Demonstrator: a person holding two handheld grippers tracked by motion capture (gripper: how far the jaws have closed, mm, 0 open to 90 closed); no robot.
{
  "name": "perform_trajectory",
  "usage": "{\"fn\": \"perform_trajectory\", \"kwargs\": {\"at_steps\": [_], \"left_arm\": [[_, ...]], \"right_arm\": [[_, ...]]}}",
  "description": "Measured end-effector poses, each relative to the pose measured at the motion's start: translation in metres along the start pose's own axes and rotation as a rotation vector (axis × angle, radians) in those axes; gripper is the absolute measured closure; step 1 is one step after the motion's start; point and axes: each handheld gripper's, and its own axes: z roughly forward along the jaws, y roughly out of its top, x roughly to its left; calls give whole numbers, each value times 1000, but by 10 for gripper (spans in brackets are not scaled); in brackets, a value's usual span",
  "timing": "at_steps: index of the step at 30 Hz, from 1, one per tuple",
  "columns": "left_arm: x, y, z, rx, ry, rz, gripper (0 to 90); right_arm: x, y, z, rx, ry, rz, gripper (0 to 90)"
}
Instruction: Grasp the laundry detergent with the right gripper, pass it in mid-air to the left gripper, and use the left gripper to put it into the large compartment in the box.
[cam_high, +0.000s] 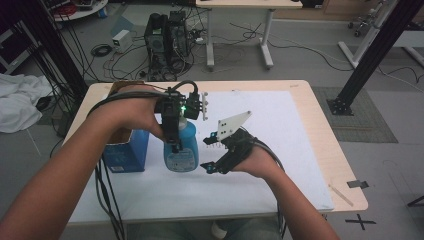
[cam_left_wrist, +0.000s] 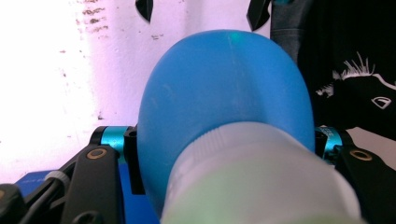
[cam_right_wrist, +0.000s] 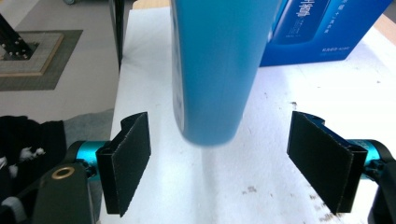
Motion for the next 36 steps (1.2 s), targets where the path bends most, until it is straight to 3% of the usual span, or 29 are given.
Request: {"fn": "perform_trajectory", "kwargs": {"at_steps": [4, 9, 11, 12, 16, 19, 22, 23, 27, 30, 32, 36], "left_arm": [[0, -8, -13, -20, 3, -21, 390], [2, -21, -35, -31, 22, -74, 390], [4, -28, -42, -35, 14, -112, 390], [5, -32, -45, -45, 17, -136, 390], [14, -52, -58, -41, 19, -241, 390], [20, -64, -63, -49, 20, -300, 389], [28, -83, -71, -69, 25, -385, 389], [29, -87, -74, -72, 23, -405, 390], [34, -104, -83, -97, 36, -498, 389], [38, -116, -89, -95, 16, -549, 389], [39, -122, -94, -106, 27, -591, 389], [40, -133, -101, -121, 46, -615, 389]], "right_arm": [[0, 4, -12, 30, -8, -1, 160], [-1, 9, -24, 65, -37, -44, 155], [-1, 11, -29, 87, -37, -40, 147], [2, 12, -31, 111, -36, -6, 136], [0, 13, -37, 155, -45, -21, 134], [2, 14, -40, 189, -47, -3, 133], [2, 13, -42, 200, -33, 8, 131], [0, 13, -42, 195, -49, -11, 130], [0, 11, -42, 206, -48, -9, 130], [-1, 12, -40, 215, -45, -11, 130], [0, 13, -39, 219, -43, -11, 130], [0, 15, -37, 230, -38, -19, 130]]}}
